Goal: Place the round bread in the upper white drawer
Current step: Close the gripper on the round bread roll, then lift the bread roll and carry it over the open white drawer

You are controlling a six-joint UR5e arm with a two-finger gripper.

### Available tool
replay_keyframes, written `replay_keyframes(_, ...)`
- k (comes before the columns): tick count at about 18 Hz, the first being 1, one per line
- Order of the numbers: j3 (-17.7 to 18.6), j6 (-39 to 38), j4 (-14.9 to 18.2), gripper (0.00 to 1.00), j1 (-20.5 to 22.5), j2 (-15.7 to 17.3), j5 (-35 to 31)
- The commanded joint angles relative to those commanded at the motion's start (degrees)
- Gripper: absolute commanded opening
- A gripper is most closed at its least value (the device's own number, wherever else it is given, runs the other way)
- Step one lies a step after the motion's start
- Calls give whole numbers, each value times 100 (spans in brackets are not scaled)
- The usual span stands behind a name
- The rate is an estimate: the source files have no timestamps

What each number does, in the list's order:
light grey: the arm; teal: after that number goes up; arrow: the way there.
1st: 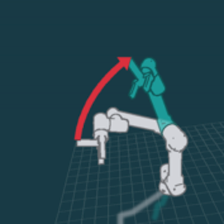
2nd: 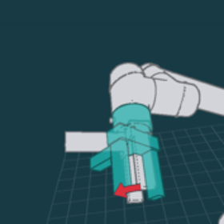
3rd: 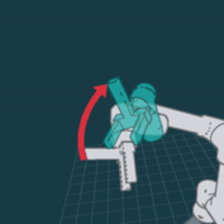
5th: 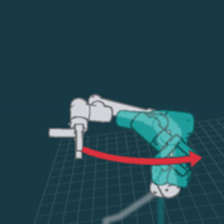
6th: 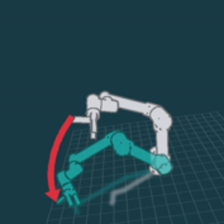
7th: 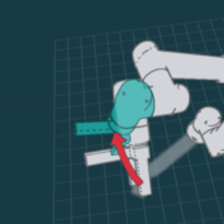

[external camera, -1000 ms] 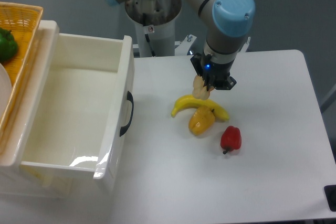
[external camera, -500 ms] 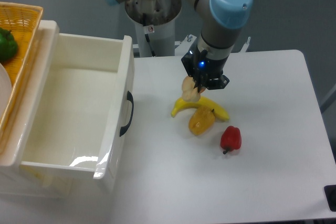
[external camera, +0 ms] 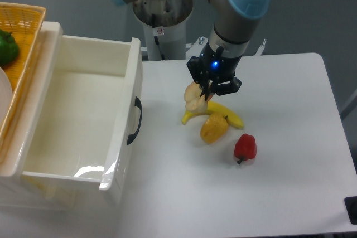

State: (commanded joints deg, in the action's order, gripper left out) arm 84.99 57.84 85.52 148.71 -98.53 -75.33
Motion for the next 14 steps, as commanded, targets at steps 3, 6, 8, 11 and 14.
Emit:
replay_keyframes(3, -9, -273, -9, 2, 0, 210, 238)
replay_keyframes(6, 0, -510, 0, 2, 0, 501, 421)
replay_keyframes(8, 0, -782, -9, 2, 9, 650, 624)
replay_keyframes(11, -9, -1142, -26, 2, -9, 817, 905)
replay_keyframes(14, -9, -1564, -35, 1, -44, 844, 1396)
